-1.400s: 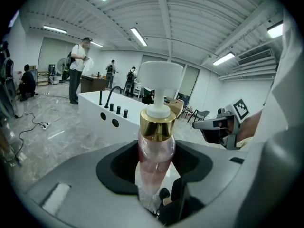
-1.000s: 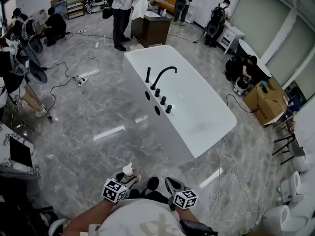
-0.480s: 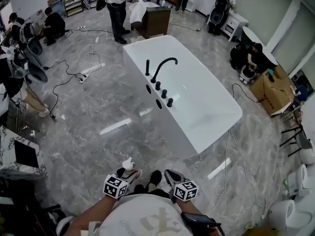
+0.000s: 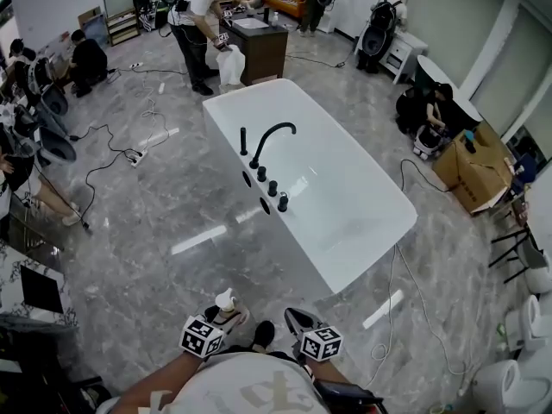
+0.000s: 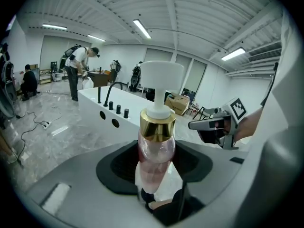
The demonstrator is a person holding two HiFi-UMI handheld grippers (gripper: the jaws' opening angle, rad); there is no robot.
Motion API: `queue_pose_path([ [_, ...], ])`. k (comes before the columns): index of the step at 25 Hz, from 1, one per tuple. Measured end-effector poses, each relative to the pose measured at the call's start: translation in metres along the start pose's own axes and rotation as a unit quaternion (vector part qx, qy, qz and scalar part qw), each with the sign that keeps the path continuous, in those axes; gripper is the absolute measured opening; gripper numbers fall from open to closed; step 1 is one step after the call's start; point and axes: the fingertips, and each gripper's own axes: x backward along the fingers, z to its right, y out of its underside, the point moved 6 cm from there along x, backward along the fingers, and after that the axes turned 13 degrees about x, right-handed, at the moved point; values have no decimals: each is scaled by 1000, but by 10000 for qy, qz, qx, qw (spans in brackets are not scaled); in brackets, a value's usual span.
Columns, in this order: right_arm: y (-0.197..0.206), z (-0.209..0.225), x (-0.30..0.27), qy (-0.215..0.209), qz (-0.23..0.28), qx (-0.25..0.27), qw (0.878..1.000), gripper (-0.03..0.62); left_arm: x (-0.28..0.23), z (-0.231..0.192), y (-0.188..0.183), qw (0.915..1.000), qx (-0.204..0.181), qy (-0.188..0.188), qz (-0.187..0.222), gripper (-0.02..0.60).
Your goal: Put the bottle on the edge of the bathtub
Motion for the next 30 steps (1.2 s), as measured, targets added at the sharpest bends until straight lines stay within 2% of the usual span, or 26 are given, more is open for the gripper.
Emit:
queue_pose_path([
  [12, -15, 65, -5, 67, 216, -187, 9996, 6, -46, 18, -57, 9995, -277, -59, 122, 212],
  [19, -26, 82, 0, 131, 320, -342, 9988, 6, -62, 23, -77, 9994, -324, -80, 76, 212],
  [23, -23, 86, -5, 249, 272, -398, 9985, 6, -69, 20, -85, 9996, -252, 60, 103, 212],
  [30, -30, 100, -9, 591, 290, -523, 9965, 6, -103, 10, -107, 9982, -428, 392, -131, 212],
])
